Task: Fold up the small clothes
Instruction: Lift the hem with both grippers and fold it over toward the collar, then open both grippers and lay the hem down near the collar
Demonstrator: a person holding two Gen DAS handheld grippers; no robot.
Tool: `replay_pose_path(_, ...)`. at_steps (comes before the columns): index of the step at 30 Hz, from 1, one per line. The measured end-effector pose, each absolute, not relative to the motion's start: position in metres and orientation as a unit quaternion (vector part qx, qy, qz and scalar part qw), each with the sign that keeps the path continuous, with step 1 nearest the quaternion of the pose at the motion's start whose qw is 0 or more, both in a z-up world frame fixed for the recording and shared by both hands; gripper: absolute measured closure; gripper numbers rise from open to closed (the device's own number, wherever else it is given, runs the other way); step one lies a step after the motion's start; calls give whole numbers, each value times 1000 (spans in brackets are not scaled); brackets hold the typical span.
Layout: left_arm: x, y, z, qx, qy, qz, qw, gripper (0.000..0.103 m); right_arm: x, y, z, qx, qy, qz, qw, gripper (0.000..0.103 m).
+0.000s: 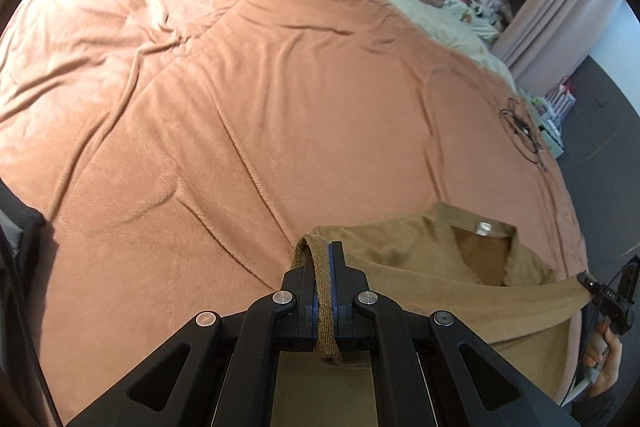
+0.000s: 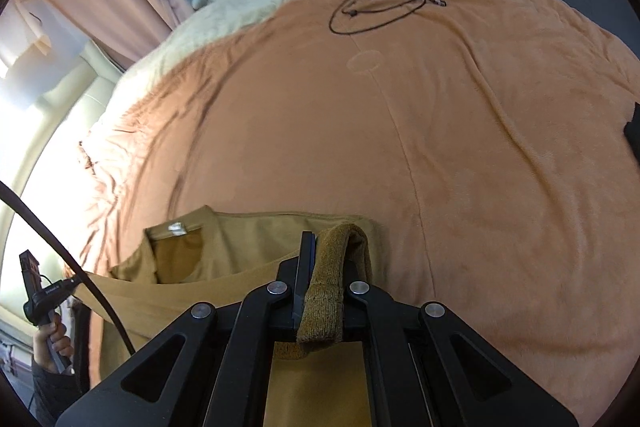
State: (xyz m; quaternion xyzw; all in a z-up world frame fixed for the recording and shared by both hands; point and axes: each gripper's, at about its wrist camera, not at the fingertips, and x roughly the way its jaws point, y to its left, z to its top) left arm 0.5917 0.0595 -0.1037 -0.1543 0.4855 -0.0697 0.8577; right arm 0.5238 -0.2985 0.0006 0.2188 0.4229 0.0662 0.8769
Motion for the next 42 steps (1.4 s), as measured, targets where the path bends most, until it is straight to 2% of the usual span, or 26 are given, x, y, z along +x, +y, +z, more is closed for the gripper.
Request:
replay_pose_path(4, 606, 58, -123, -148, 499, -46, 853, 97, 538, -289, -11, 209, 439, 50, 872, 102)
replay_pose_path(6, 609, 55, -127, -140, 511, -43, 847, 92, 543, -283, -12, 201, 450, 45, 869, 99)
replay_pose_path(7, 608, 53, -126, -131, 514, -39, 847, 88, 542, -281, -10, 197, 452, 47, 869, 96)
replay_pose_path(8, 606, 52, -123, -122, 514, -33, 848, 71, 540, -278, -5, 187, 452, 46, 871, 94)
replay_pose_path(9, 603, 52, -118, -112, 510, -27, 852, 50, 538, -276, -1, 177, 449, 46, 875, 79)
replay_pose_path(10, 598, 52, -112, -106, 503, -25, 858, 41, 533, -273, 6, 167, 445, 47, 879, 43)
replay_pose_path(11, 595, 53, -106, -100, 495, -26, 863, 30, 527, -273, 9, 163, 440, 49, 882, 26)
replay_pose_path(12, 591, 52, -101, -93, 489, -28, 867, 29, 522, -274, 12, 158, 432, 50, 887, 16)
replay_pose_path(20, 563, 20, -95, 17, 524, -63, 849, 29, 497, -256, 25, 71, 448, 59, 889, 16)
replay_pose_path(28, 552, -1, -139, 95, 572, -63, 812, 29, 499, -239, 12, 10, 493, 61, 868, 16)
replay_pose_path(34, 559, -5, -165, 131, 585, -48, 799, 29, 520, -225, -18, -47, 532, 33, 845, 16)
replay_pose_path(40, 585, -5, -168, 137, 569, -38, 810, 24, 549, -218, -36, -53, 536, 23, 843, 16)
replay_pose_path(42, 596, -6, -169, 141, 563, -35, 814, 18, 559, -218, -39, -54, 533, 22, 844, 16)
